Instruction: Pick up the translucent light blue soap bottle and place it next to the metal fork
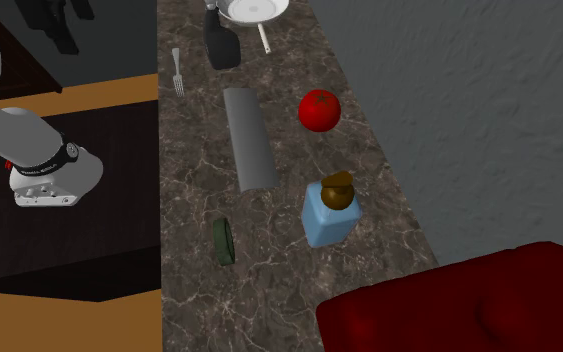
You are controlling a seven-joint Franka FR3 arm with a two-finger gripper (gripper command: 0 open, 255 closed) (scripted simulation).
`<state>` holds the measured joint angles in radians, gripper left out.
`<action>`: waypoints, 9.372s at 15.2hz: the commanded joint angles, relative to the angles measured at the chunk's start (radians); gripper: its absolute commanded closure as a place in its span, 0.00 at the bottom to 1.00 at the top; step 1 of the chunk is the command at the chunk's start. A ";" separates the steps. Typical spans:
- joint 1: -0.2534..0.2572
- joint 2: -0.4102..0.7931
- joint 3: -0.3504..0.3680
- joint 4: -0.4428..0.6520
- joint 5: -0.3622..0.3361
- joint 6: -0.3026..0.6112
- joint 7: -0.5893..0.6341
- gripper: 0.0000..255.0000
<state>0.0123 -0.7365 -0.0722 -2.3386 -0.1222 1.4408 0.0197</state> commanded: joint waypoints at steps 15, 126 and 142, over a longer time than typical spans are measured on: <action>-0.039 0.493 -0.172 0.296 -0.001 0.232 -0.140 0.00; 0.167 0.299 0.129 0.637 0.200 -0.279 0.433 1.00; 0.168 0.193 0.133 0.320 0.202 -0.067 0.418 1.00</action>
<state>0.1807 -0.5369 0.0621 -1.9958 0.0807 1.3561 0.4415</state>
